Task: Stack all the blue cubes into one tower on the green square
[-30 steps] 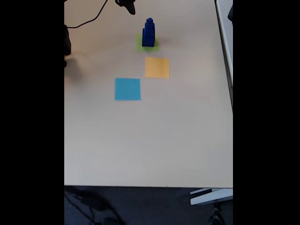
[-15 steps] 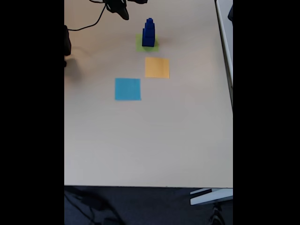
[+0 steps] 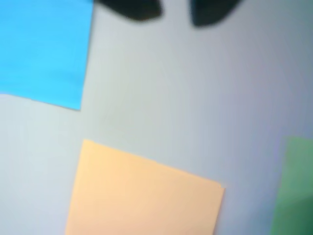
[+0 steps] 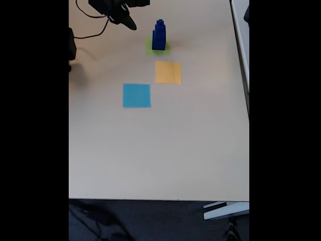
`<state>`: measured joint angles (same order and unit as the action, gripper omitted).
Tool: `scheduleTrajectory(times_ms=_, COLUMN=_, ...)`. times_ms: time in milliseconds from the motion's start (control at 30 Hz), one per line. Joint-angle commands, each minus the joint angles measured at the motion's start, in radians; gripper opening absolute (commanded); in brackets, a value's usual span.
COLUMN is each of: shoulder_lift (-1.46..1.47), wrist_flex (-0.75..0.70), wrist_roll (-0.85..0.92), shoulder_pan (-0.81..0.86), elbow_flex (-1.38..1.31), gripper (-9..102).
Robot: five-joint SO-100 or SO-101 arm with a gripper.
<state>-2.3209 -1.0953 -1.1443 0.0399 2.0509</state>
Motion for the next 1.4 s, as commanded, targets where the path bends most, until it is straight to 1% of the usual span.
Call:
scheduleTrajectory(times_ms=0, shoulder_lift=-0.087, wrist_flex=0.063, wrist_roll=0.055, shoulder_pan=0.02, elbow_flex=0.061, gripper=0)
scheduleTrajectory(times_ms=200, shoulder_lift=-0.247, wrist_flex=0.256, wrist_roll=0.233, shoulder_pan=0.029, elbow_flex=0.29, gripper=0)
scheduleTrajectory(times_ms=400, shoulder_lift=-0.322, wrist_flex=0.324, wrist_roll=0.353, shoulder_pan=0.044, elbow_flex=0.387, gripper=0)
scheduleTrajectory(times_ms=500, shoulder_lift=-0.342, wrist_flex=0.356, wrist_roll=0.374, shoulder_pan=0.08, elbow_flex=0.439, gripper=0)
scheduleTrajectory(times_ms=667, shoulder_lift=-0.428, wrist_flex=0.468, wrist_roll=0.515, shoulder_pan=0.077, elbow_flex=0.56, gripper=0)
scheduleTrajectory(times_ms=767, shoulder_lift=-0.468, wrist_flex=0.492, wrist_roll=0.54, shoulder_pan=0.084, elbow_flex=0.617, gripper=0)
scheduleTrajectory(times_ms=967, shoulder_lift=-0.661, wrist_flex=0.626, wrist_roll=0.607, shoulder_pan=0.074, elbow_flex=0.845, gripper=0)
scheduleTrajectory(times_ms=1167, shoulder_lift=-0.68, wrist_flex=0.635, wrist_roll=0.692, shoulder_pan=0.066, elbow_flex=0.879, gripper=0)
scheduleTrajectory(times_ms=1367, shoulder_lift=-0.853, wrist_flex=0.71, wrist_roll=0.738, shoulder_pan=0.054, elbow_flex=1.068, gripper=0)
